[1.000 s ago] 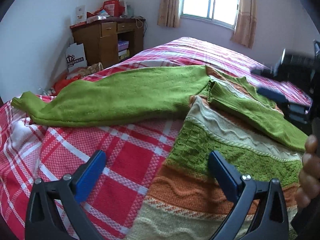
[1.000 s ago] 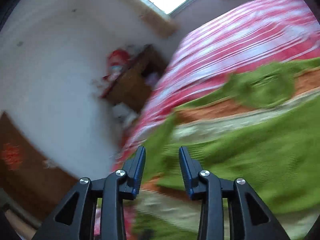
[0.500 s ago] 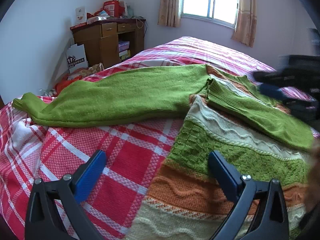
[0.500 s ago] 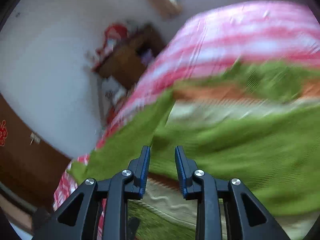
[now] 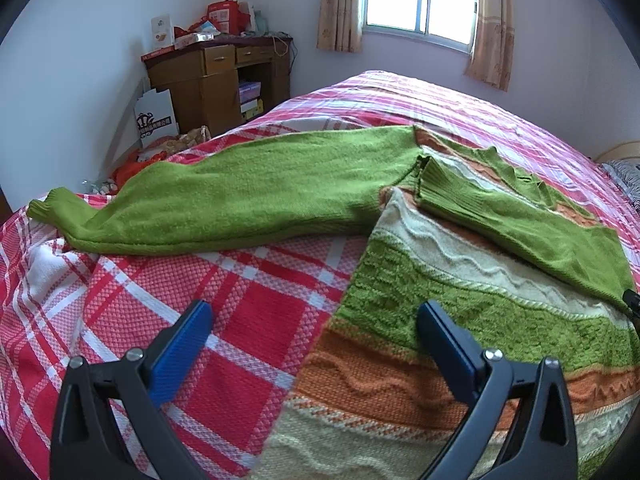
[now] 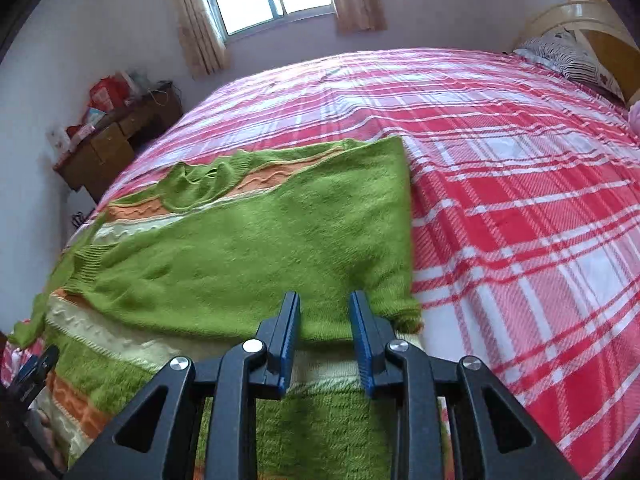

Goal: Fold small clothes
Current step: 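Grasp the other green sleeve cuff with the left gripper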

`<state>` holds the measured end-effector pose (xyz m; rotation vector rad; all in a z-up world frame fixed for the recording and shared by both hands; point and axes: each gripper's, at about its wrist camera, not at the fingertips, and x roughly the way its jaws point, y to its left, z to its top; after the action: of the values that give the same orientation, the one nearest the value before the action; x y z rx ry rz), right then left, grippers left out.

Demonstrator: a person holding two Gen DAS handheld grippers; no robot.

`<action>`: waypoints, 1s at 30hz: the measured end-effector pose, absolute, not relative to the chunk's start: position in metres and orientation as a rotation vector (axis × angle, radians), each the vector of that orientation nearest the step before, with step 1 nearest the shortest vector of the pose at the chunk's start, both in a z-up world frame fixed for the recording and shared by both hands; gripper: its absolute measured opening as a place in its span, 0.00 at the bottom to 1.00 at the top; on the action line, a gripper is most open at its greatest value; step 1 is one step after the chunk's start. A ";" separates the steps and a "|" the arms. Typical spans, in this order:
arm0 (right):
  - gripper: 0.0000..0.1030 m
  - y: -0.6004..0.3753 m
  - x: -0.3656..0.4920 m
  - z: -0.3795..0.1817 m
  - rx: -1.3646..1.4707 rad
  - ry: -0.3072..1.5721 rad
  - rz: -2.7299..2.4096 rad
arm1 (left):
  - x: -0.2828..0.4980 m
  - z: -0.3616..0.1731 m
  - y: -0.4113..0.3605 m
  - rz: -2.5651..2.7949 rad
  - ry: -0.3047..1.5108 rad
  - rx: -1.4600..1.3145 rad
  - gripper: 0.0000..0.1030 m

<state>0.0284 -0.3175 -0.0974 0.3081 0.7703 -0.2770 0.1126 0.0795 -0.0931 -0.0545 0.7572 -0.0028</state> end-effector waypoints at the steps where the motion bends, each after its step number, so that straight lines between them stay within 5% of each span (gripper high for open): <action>1: 0.27 -0.317 0.031 -0.098 0.297 0.771 -0.285 | 0.114 -0.093 0.079 0.001 0.763 -0.053 1.00; 3: 0.29 -0.310 0.032 -0.098 0.256 0.770 -0.299 | 0.116 -0.092 0.079 0.010 0.783 -0.045 1.00; 8: 0.51 -0.307 0.021 -0.090 0.230 0.761 -0.240 | 0.105 -0.072 0.109 0.068 0.798 -0.142 1.00; 18: 0.53 -0.301 0.014 -0.084 0.264 0.745 -0.220 | 0.138 -0.030 0.292 0.467 0.677 -0.509 0.97; 22: 0.53 -0.301 0.014 -0.084 0.263 0.746 -0.220 | 0.161 -0.047 0.342 0.560 0.708 -0.560 0.90; 30: 0.53 -0.301 0.014 -0.085 0.258 0.749 -0.224 | 0.195 -0.081 0.350 0.601 0.797 -0.476 0.56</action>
<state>0.0143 -0.3010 -0.0848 0.2575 0.7486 -0.2242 0.1948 0.3496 -0.0814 -0.4759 0.7974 0.6006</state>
